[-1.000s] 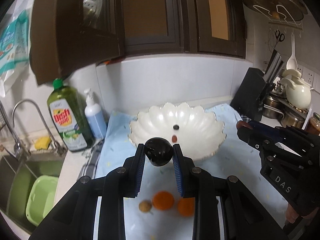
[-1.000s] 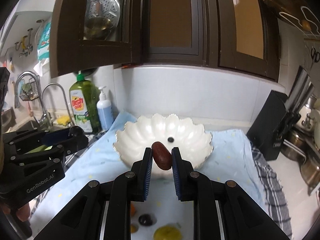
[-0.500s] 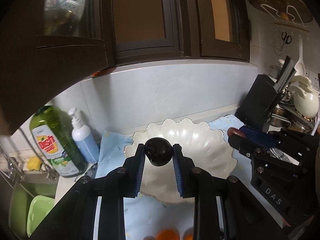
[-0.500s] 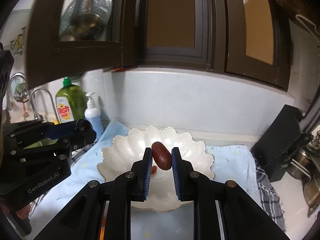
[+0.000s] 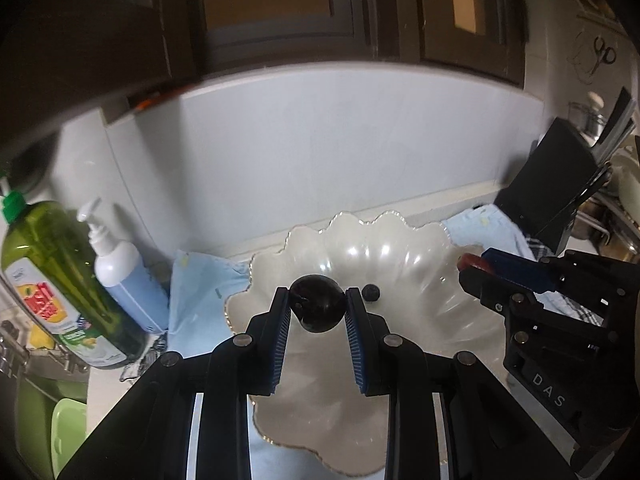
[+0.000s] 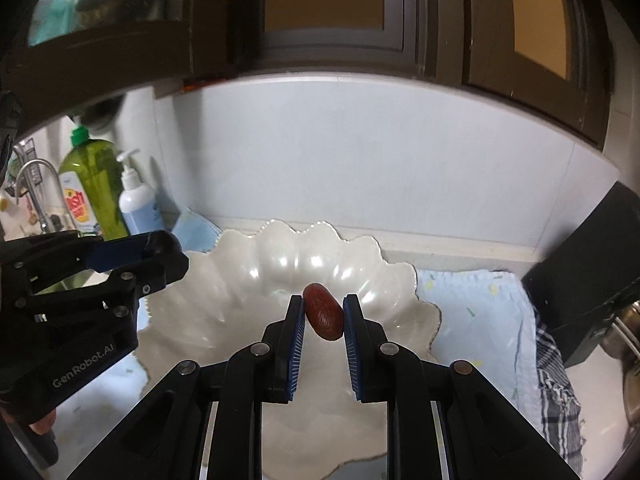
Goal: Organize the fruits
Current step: 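Lift both fruits over the white bowl and open both tools to release them, then withdraw both open tools from the bowl toward the remaining fruits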
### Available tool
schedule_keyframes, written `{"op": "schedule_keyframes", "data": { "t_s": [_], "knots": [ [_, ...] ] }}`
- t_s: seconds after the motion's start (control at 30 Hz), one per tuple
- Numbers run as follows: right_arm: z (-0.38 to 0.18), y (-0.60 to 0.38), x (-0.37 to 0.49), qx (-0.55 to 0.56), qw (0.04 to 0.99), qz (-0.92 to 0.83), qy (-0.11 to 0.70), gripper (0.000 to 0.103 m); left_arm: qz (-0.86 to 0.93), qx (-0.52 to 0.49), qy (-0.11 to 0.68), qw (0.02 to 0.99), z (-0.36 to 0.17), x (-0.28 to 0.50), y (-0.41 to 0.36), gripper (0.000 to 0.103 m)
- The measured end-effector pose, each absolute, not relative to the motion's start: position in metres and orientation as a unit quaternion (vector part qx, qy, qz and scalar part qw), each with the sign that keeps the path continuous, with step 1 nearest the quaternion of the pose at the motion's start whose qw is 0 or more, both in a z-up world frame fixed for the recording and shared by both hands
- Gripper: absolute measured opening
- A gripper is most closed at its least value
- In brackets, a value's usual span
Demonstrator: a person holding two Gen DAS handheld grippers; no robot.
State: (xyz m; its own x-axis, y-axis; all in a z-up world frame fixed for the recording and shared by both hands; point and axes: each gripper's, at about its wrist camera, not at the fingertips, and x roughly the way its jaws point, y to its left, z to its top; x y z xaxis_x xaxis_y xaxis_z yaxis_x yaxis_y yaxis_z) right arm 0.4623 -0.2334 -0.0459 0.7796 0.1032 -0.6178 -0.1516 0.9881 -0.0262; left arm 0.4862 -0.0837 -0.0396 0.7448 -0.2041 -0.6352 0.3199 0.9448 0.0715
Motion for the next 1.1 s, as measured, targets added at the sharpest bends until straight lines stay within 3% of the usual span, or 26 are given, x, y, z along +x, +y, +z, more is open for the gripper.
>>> {"op": "schedule_keyframes", "data": {
  "t_s": [0.43,0.5,0.53,0.6,0.7,0.83,0.93,1.1],
  "knots": [
    [-0.08,-0.238,0.501,-0.027,0.921,0.069,0.383,0.022,-0.137,0.095,0.382,0.909,-0.076,0.522,-0.096,0.029],
    [-0.083,-0.239,0.502,-0.026,0.919,0.065,0.387,0.024,-0.136,0.091,0.386,0.908,-0.078,0.525,-0.095,0.045],
    [-0.084,-0.239,0.503,-0.026,0.918,0.063,0.39,0.032,-0.134,0.091,0.385,0.909,-0.078,0.526,-0.094,0.051],
    [-0.086,-0.241,0.503,-0.021,0.918,0.057,0.393,0.042,-0.128,0.093,0.381,0.911,-0.077,0.528,-0.095,0.053],
    [-0.087,-0.245,0.502,-0.019,0.918,0.045,0.395,0.043,-0.119,0.095,0.376,0.914,-0.075,0.527,-0.092,0.062],
    [-0.082,-0.253,0.498,-0.005,0.919,0.031,0.392,0.057,-0.106,0.096,0.372,0.917,-0.07,0.523,-0.087,0.071],
    [-0.076,-0.255,0.493,-0.006,0.923,0.027,0.384,0.06,-0.096,0.097,0.362,0.922,-0.064,0.517,-0.083,0.077],
    [-0.062,-0.256,0.477,-0.005,0.931,0.023,0.364,0.067,-0.096,0.091,0.344,0.93,-0.048,0.502,-0.077,0.082]
  ]
}}
